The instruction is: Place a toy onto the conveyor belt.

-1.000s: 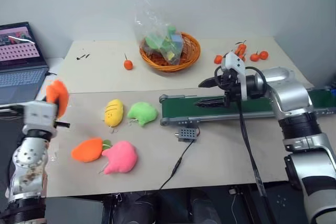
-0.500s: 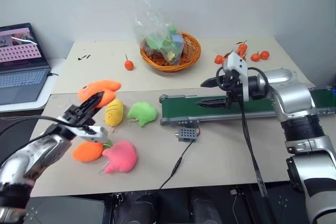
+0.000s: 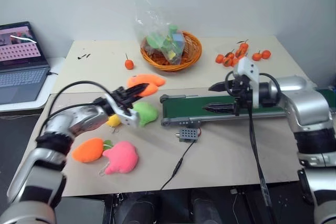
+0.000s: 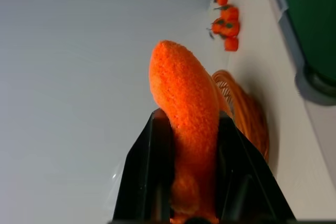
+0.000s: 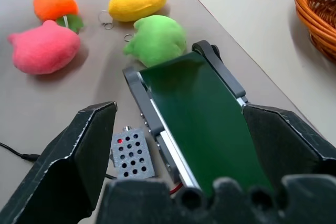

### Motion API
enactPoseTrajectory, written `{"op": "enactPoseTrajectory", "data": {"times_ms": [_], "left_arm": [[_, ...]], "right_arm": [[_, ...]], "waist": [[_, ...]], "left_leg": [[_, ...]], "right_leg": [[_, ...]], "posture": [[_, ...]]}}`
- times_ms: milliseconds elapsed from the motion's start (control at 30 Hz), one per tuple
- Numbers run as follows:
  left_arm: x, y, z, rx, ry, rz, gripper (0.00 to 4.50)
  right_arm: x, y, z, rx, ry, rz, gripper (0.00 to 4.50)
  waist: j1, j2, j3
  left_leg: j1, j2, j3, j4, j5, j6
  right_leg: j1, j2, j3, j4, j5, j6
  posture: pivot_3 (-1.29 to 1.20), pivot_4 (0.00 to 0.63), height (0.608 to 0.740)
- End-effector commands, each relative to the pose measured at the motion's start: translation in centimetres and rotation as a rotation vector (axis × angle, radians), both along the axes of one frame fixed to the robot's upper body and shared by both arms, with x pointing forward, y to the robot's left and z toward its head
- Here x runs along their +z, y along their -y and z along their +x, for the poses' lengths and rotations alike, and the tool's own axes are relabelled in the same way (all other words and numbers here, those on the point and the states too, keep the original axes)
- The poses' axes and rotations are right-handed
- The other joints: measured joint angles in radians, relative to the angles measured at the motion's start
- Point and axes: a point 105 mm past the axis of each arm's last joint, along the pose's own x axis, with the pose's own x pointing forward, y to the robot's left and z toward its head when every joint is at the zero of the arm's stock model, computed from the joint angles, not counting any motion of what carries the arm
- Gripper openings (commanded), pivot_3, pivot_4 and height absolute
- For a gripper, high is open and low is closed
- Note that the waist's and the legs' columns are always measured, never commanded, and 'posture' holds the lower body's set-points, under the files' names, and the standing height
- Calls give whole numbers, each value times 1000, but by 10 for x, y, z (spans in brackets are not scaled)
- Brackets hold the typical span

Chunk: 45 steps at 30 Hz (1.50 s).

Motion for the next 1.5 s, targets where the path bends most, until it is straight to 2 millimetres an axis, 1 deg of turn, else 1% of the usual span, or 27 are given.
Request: {"op": "enactPoseTrajectory", "data": {"times_ms": [33, 133, 267, 400, 500, 600, 633, 667, 700, 800, 833, 900, 933, 967, 1133, 1267, 1500], "left_arm": [[3, 13, 5, -51, 26, 26, 839], [0, 32, 3, -118, 27, 45, 839], [-3, 47, 0, -183, 26, 59, 839], [-12, 53, -5, -224, -2, 81, 839], [-23, 56, -5, -232, -26, 116, 839], [-28, 56, -4, -227, -52, 137, 839], [-28, 56, -3, -223, -61, 133, 1081], [-28, 55, -2, -219, -68, 129, 1417], [-27, 55, -2, -215, -76, 123, 1585], [-26, 55, 0, -207, -98, 106, 2772], [-25, 55, 0, -202, -106, 97, 3081], [-23, 57, 0, -207, -126, 80, 3910], [-20, 58, -1, -210, -137, 57, 4260], [-17, 60, -2, -217, -145, 38, 4472], [-5, 66, -4, -236, -172, -34, 4472], [12, 69, -1, -231, -237, -140, 4472], [36, 70, -1, -252, -342, -253, 4472]], "right_arm": [[18, 5, -11, -29, 61, 22, 4500], [18, 9, -16, -54, 62, 21, 4500], [18, 12, -20, -80, 64, 25, 4500], [18, 13, -21, -95, 66, 28, 4500], [19, 14, -18, -105, 73, 29, 4500], [20, 14, -17, -107, 78, 28, 4500], [20, 14, -16, -107, 80, 27, 4500], [20, 13, -16, -107, 81, 26, 4500], [21, 14, -16, -107, 83, 25, 4500], [21, 14, -15, -108, 84, 23, 4500], [21, 14, -15, -108, 85, 21, 4500], [22, 15, -14, -109, 87, 19, 4500], [22, 15, -13, -109, 87, 16, 4500], [22, 15, -13, -109, 88, 13, 4500], [22, 16, -10, -108, 95, 1, 4500], [21, 16, -7, -106, 99, -5, 4500], [22, 17, -3, -104, 112, -19, 4500]], "waist": [[-3, 0, 0], [-2, 0, 0], [1, -1, 0], [2, -1, 0], [4, -1, 0], [6, -1, 0], [6, -1, 0], [6, -1, 0], [6, -1, 0], [7, -1, 0], [7, -1, 0], [7, -1, 0], [7, -1, 0], [8, -1, 0], [7, -1, 0], [7, -1, 0], [5, -1, 0]], "left_leg": [[0, 0, 0, 0, 0, 0], [0, 0, 1, 0, 0, 1], [0, 0, 2, 2, 0, 1], [0, 0, 2, 2, -1, 1], [0, 0, 2, 3, -1, 1], [0, 0, 2, 4, -1, 2], [0, 0, 2, 5, -1, 2], [-1, 0, 2, 6, -1, 2], [-1, 0, 2, 8, -2, 3], [-2, 0, 3, 11, -3, 5], [-2, -1, 3, 11, -3, 5], [-2, -1, 3, 12, -3, 6], [-2, -1, 3, 12, -3, 6], [-2, -1, 3, 12, -3, 6], [-2, -1, 3, 12, -3, 6], [-2, -1, 3, 12, -3, 6], [-2, -1, 3, 13, -3, 6]], "right_leg": [[0, 0, 0, 0, 0, 0], [1, 0, 1, 0, 0, 1], [1, 0, 1, 0, 1, 1], [1, 0, 1, 0, 1, 1], [1, 0, 1, -1, 1, 1], [1, 0, 1, 0, 1, 1], [1, 0, 1, 0, 1, 1], [1, 0, 1, 0, 1, 2], [1, 0, 1, 0, 1, 2], [2, 0, 1, 0, 1, 2], [2, -1, 1, -1, 1, 3], [2, -1, 1, -1, 1, 3], [2, -1, 1, -1, 1, 4], [2, -1, 1, 0, 1, 4], [2, -1, 1, -1, 1, 4], [2, -1, 1, -1, 2, 4], [2, -1, 2, 0, 2, 4]], "posture": [[0, 150, 740], [0, 150, 740], [0, 150, 740], [0, 150, 740], [0, 150, 740], [0, 150, 740], [0, 150, 740], [0, 150, 740], [0, 150, 740], [0, 150, 740], [0, 150, 740], [0, 150, 740], [0, 150, 740], [0, 150, 740], [0, 150, 740], [0, 150, 740], [0, 150, 740]]}}
